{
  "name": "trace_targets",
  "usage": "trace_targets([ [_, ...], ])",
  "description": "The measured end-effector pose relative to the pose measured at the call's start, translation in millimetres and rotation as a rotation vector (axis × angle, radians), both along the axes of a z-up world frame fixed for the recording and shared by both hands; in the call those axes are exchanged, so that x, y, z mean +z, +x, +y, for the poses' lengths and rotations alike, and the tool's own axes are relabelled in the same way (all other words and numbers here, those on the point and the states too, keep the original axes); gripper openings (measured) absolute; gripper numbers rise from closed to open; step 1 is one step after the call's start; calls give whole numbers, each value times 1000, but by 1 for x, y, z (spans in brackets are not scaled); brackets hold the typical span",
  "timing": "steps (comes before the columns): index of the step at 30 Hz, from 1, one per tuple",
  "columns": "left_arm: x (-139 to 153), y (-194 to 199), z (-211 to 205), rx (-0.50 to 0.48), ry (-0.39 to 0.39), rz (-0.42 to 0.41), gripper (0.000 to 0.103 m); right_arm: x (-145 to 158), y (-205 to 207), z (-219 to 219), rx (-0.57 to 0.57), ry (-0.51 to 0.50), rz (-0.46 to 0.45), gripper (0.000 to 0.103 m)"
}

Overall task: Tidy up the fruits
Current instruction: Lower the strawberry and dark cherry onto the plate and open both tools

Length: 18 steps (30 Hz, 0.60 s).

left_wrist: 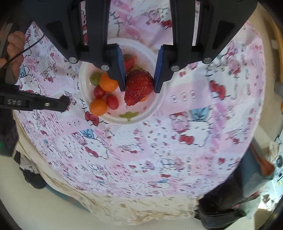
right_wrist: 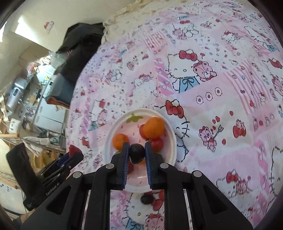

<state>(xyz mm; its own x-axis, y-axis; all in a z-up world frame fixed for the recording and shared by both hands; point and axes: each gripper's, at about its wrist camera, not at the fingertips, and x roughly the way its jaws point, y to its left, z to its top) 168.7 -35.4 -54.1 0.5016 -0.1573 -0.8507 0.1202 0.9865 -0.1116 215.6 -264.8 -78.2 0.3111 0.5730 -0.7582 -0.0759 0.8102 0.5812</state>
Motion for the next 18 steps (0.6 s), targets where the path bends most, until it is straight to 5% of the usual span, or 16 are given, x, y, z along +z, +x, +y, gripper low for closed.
trace_targets([
  [18, -60, 56, -39, -24, -24, 121, 27, -58, 14, 3, -3, -30, 159, 22],
])
